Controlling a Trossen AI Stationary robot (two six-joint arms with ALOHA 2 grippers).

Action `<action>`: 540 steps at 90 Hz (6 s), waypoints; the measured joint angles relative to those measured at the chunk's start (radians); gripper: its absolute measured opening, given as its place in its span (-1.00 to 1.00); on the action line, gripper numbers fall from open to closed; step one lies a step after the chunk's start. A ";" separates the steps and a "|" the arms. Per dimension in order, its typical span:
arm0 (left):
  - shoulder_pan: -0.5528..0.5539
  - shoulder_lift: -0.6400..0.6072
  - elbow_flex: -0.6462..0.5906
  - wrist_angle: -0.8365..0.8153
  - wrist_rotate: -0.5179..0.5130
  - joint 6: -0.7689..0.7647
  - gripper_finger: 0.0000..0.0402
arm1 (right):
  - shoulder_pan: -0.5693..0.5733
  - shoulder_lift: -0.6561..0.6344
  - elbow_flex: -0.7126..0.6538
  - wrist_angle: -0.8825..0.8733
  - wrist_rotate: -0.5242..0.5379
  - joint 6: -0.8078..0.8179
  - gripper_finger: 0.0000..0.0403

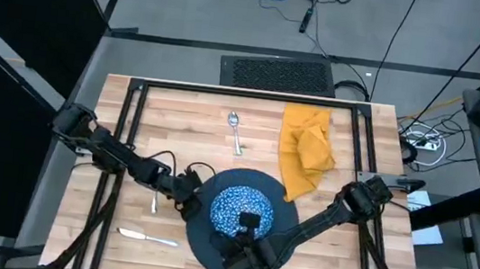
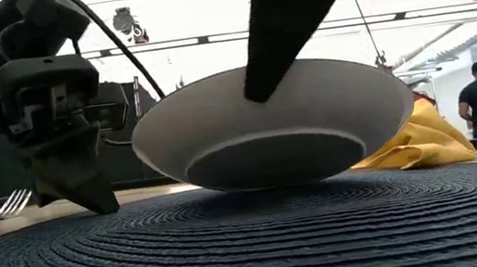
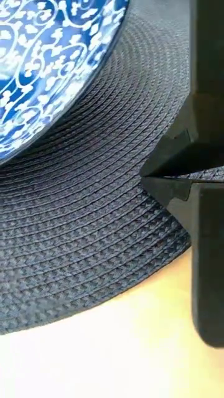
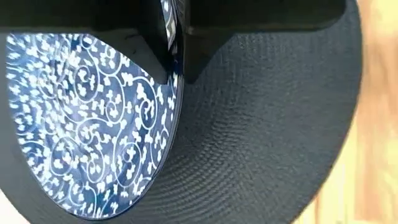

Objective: Set table place
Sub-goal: Put the blue plate on the blue table mat

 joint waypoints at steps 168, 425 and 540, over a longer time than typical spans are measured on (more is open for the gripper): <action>0.027 -0.443 0.040 -0.018 -0.073 -0.032 -0.66 | 0.045 -1.182 -1.611 1.213 0.054 0.655 -0.44; -0.075 0.142 0.197 0.240 0.088 -0.241 -0.98 | -0.049 -0.605 -1.323 1.346 -0.093 0.607 -0.99; -0.072 -0.032 0.306 -0.115 0.142 -0.139 -1.00 | -0.083 -0.633 -0.928 0.758 -0.170 0.421 -1.00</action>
